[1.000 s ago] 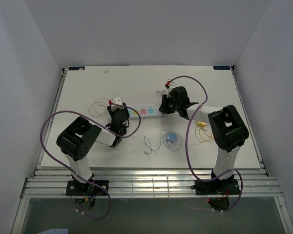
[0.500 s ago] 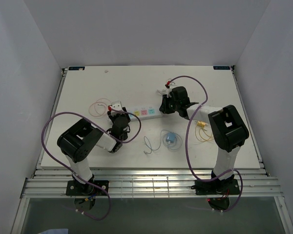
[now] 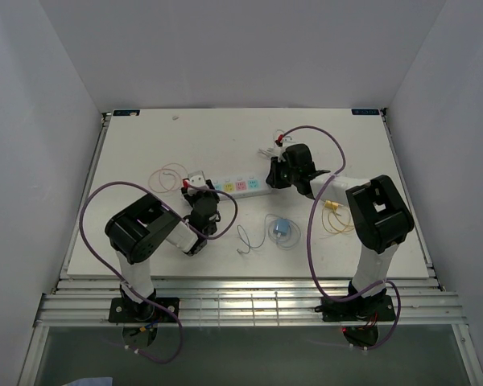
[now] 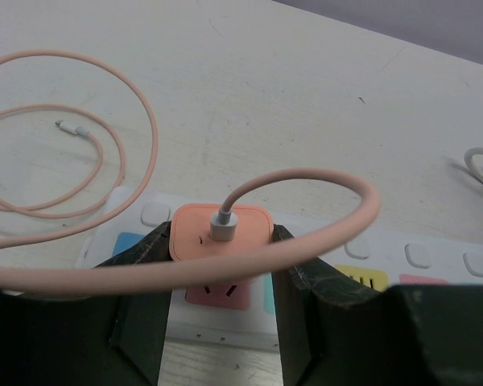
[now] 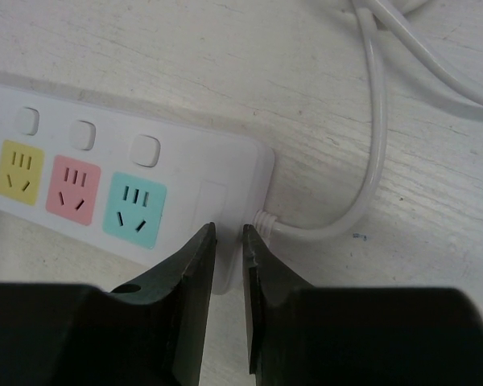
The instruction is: Insert the plug
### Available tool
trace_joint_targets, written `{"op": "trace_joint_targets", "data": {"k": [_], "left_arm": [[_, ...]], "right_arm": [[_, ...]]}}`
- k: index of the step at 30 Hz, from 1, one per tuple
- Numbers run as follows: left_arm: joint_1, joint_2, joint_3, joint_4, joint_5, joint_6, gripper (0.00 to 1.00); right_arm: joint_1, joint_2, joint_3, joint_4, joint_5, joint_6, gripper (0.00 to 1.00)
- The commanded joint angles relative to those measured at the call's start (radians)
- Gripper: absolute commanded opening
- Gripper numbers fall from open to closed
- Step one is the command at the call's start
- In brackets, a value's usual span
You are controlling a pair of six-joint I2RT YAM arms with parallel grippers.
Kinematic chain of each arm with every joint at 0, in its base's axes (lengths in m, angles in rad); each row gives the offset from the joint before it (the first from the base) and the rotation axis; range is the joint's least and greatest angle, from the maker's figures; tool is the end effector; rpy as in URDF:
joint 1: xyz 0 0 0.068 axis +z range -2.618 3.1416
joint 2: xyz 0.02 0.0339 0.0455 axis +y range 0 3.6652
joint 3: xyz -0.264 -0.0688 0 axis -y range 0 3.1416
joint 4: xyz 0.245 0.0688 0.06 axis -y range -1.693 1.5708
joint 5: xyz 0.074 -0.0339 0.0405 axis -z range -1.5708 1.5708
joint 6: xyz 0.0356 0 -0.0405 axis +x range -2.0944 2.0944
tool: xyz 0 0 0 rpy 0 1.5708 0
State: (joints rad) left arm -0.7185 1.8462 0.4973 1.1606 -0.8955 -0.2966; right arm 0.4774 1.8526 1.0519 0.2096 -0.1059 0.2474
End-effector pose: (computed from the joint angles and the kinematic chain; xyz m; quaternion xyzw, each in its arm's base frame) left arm 0.2432 -0.1758 0.1237 -0.1245 0.7369 0.0122 0.6643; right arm 0.3517 0.1862 0.1720 -0.1258 0.8725 0.2102 0.4228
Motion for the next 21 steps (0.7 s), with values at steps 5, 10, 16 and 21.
{"op": "trace_joint_targets", "data": {"k": [5,10,16,21], "left_arm": [[-0.061,0.114,0.038,-0.337,0.081,0.03,0.0],[-0.061,0.128,0.035,-0.361,0.069,-0.004,0.0],[0.024,0.053,-0.04,-0.375,0.231,-0.154,0.0],[0.045,0.033,-0.042,-0.375,0.291,-0.174,0.0]], "right_arm": [[0.007,-0.021,-0.026,-0.047,-0.002,-0.017,0.24],[0.006,-0.023,-0.029,-0.047,0.003,-0.016,0.24],[0.003,-0.035,-0.035,-0.053,0.002,-0.016,0.24],[0.0,-0.044,-0.039,-0.053,-0.003,-0.014,0.24]]}}
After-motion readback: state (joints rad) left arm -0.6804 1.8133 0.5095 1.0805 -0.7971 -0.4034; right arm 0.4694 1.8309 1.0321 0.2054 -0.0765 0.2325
